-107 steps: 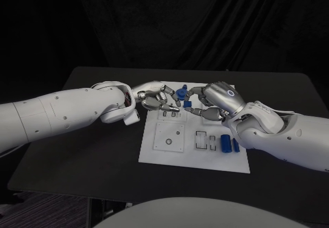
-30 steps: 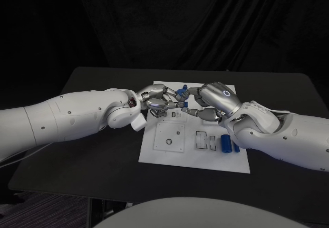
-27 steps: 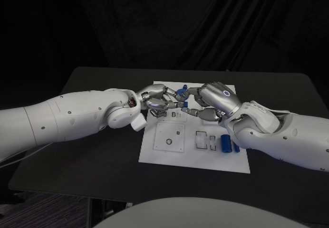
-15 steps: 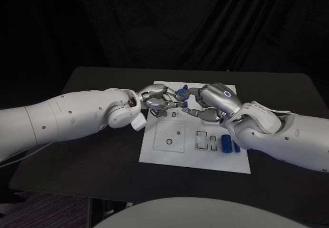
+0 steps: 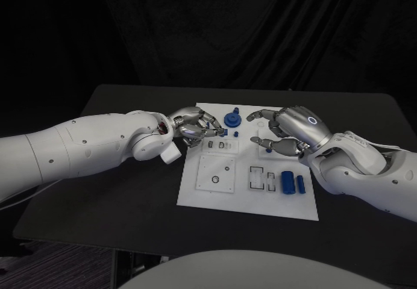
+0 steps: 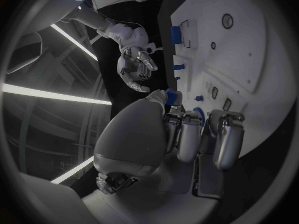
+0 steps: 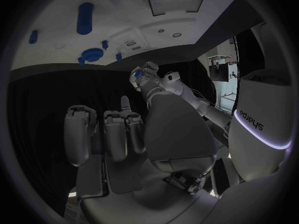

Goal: Assemble the parts on the task board

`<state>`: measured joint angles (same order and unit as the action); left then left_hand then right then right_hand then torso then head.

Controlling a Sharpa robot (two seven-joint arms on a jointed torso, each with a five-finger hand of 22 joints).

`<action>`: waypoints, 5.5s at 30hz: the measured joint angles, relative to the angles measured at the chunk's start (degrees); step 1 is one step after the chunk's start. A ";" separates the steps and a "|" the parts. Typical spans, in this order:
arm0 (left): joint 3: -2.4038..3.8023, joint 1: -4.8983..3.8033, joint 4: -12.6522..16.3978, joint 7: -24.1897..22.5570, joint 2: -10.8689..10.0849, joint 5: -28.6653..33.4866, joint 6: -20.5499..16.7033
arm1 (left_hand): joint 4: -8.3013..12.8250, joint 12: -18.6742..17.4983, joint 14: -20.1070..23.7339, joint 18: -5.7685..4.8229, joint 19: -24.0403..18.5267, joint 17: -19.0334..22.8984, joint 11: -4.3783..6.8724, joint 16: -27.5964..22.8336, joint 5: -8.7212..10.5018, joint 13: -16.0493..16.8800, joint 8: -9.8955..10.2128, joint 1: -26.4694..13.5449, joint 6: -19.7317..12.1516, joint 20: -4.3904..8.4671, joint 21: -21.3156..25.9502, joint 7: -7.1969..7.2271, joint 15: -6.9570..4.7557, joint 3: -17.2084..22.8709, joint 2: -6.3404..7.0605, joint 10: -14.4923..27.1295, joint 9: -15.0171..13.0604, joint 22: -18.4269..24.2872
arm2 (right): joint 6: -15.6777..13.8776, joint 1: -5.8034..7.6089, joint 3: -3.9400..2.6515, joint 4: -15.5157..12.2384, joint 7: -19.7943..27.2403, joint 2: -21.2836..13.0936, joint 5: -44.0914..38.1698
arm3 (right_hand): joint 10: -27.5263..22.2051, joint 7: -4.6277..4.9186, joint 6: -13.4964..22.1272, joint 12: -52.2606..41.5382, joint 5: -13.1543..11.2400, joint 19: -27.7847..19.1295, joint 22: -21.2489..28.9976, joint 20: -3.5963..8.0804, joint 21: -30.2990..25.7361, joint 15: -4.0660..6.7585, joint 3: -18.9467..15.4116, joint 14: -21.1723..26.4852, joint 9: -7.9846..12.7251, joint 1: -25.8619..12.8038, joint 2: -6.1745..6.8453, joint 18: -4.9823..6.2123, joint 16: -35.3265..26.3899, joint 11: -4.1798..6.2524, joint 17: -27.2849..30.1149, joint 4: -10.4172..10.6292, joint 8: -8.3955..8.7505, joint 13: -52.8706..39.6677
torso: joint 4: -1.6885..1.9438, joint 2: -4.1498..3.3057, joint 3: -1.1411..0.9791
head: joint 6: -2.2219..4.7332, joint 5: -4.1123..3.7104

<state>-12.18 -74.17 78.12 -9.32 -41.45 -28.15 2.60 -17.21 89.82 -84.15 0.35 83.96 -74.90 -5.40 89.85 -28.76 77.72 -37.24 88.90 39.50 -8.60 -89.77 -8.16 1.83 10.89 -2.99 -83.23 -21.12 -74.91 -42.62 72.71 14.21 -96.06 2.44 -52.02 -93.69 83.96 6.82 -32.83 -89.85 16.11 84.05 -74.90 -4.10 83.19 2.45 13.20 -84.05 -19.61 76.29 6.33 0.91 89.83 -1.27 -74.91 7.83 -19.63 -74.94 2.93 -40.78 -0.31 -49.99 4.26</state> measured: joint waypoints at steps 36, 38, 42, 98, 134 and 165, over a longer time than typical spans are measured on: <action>0.01 -8.73 -0.99 38.30 7.35 -10.22 11.39 | 2.56 0.02 0.19 0.01 0.00 -0.04 2.31 0.00 0.08 -2.77 -4.81 -7.38 -1.41 1.64 0.00 0.22 -1.44 6.70 1.74 -0.72 -0.01 0.00 | 0.47 0.89 -0.01 -0.99 -1.61 -1.94 0.00 | -0.02 0.01 -0.83 0.00 0.00 0.00 -0.02 0.00 -0.66 0.00 0.40 0.00 0.81 0.54 0.06 0.93 0.00 0.03 0.00 0.40 0.00 0.02 | -0.47 0.88 -0.97 | 0.00 0.04; 0.01 -8.76 -1.31 39.22 8.10 -10.25 11.69 | 2.69 0.02 0.19 0.01 0.00 -0.04 2.32 0.00 0.22 -2.77 -4.83 -7.70 -1.50 1.64 0.00 0.30 -1.44 6.95 1.73 -0.71 -0.01 0.00 | 0.50 0.90 -0.01 -0.95 -1.61 -1.95 0.00 | -0.02 0.01 -0.83 0.00 0.00 0.00 -0.03 0.00 -0.66 0.00 0.56 0.00 0.86 0.54 0.06 0.93 0.00 0.03 0.00 0.55 0.00 0.02 | -0.49 0.98 -1.05 | 0.00 0.02; 0.02 -8.82 -1.88 40.32 9.21 -10.30 11.62 | 2.69 0.02 0.18 0.01 0.01 -0.03 2.32 0.00 0.22 -2.77 -5.03 -7.94 -1.50 2.05 0.00 0.30 -1.45 6.95 1.87 -0.71 -0.01 0.00 | 0.56 0.90 -0.01 -0.93 -1.62 -1.97 0.00 | -0.02 0.01 -0.83 0.00 0.00 0.00 -0.02 0.00 -0.91 0.00 0.56 0.00 0.95 0.54 0.06 0.92 0.00 0.03 0.00 0.55 0.00 0.02 | -0.52 1.19 -1.21 | 0.00 -0.27; -0.01 -7.80 -5.59 44.90 13.77 -14.31 5.50 | 11.13 0.02 0.20 0.01 0.21 -0.01 3.75 0.00 0.50 -2.77 -4.70 -17.61 -0.58 3.48 0.00 -0.45 -3.07 16.19 3.24 -0.92 -5.51 0.00 | 2.93 1.20 -0.01 -1.42 -3.06 -2.63 0.00 | -0.02 -0.21 -1.85 0.88 0.00 0.00 0.00 0.00 -1.77 0.00 1.03 0.00 2.14 0.54 0.06 0.91 0.00 0.03 0.00 1.02 0.00 0.04 | -0.49 1.38 -1.32 | 0.00 -0.03; -0.01 -5.40 -6.78 44.79 14.48 -14.45 4.22 | 11.14 0.02 0.20 0.01 0.21 0.00 3.74 0.00 0.79 -2.77 -4.02 -18.83 -0.58 3.47 0.00 -0.45 -3.06 16.18 2.01 -0.92 -7.07 0.00 | 5.32 1.21 -0.01 -1.40 -3.49 -2.45 0.00 | -0.02 -0.20 -2.26 2.27 0.00 0.00 -0.04 0.00 -2.21 0.00 1.35 0.00 2.96 0.53 0.06 0.91 -0.65 0.04 0.00 1.34 0.00 -0.01 | -0.60 1.38 -1.31 | 0.00 0.21; 0.05 -4.90 -7.20 44.26 14.65 -14.48 3.92 | 11.15 0.02 0.20 0.01 0.21 0.00 3.73 0.00 0.71 -2.77 -3.77 -20.64 -0.80 3.47 0.00 -0.23 -3.06 16.18 1.59 -0.91 -7.49 0.00 | 7.40 1.21 -0.01 -1.38 -3.56 -2.38 0.00 | -0.02 -0.20 -2.26 2.59 0.00 0.00 -0.02 0.00 -2.43 0.00 1.35 0.00 3.16 0.53 0.06 0.90 -1.11 0.03 0.00 1.65 0.00 0.01 | -0.57 1.38 -1.33 | 0.00 0.26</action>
<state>-12.13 -79.07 70.92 34.94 -26.81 -42.63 6.52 -6.06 89.84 -83.95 0.36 84.17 -74.91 -1.67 89.85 -28.05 74.94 -41.01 68.26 38.70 -5.13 -89.77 -8.39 -1.23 27.07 -1.40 -84.14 -28.61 -74.90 -35.22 73.92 14.21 -97.44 -1.12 -54.40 -93.69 83.93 6.61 -35.09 -87.26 16.11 84.05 -74.92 -4.10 80.75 2.45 14.55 -84.05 -16.45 76.82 6.40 1.81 88.72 -1.23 -74.90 9.48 -19.63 -74.93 2.36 -39.40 -1.64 -49.99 4.52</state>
